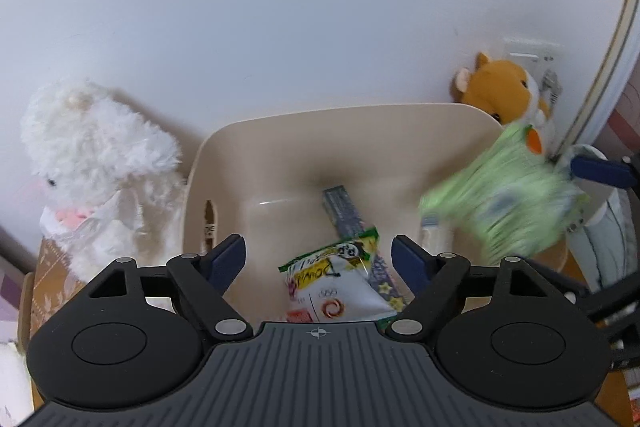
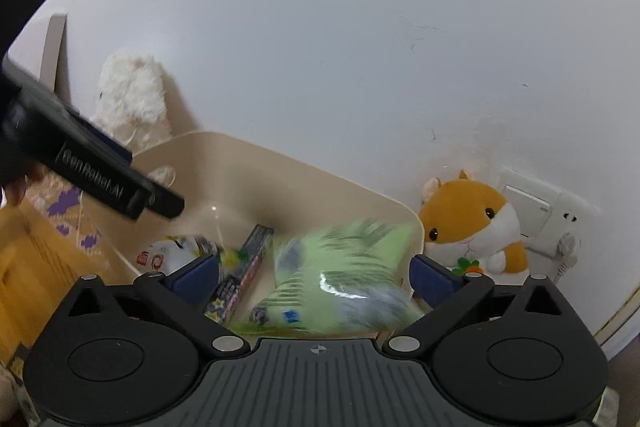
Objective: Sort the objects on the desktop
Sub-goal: 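Carry both snack bags to the basket and release them inside, then return to the table and grasp the beige sock with the left tool while the right grasps the cream scrunchie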
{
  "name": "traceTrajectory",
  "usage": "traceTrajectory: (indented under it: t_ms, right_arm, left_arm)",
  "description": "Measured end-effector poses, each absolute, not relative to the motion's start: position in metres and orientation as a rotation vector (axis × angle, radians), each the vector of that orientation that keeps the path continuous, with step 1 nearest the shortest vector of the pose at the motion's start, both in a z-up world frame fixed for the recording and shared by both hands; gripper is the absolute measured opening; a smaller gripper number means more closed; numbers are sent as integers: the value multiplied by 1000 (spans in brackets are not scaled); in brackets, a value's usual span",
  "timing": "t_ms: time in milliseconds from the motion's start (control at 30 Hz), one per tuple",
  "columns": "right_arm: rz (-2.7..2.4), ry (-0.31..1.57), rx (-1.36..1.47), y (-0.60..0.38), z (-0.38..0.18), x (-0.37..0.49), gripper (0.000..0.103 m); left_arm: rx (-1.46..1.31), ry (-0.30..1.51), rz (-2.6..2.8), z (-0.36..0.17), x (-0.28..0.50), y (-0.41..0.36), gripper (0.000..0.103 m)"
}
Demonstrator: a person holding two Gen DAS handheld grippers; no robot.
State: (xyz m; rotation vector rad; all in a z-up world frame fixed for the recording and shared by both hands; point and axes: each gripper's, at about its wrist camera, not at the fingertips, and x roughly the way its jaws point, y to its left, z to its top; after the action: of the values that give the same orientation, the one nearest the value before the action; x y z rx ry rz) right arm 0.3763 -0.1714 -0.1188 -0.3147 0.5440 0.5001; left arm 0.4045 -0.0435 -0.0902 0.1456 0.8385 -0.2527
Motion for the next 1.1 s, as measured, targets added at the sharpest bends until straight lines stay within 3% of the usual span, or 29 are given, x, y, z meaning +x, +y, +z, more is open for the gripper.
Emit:
traceTrajectory:
  t_ms: [300,500,1100]
  right_arm:
    - [496,521,-277,-185,-107,357,103]
    - [479,600,-181,-223,-121,325,103]
    - [453,848,-148,-272,-166,250,103]
  left_arm:
    - [94,839,-230,-83,378,-27,82]
    - [112,861,-262,-90,333,-10,82]
    - [19,1130,-189,-157,196,38,82]
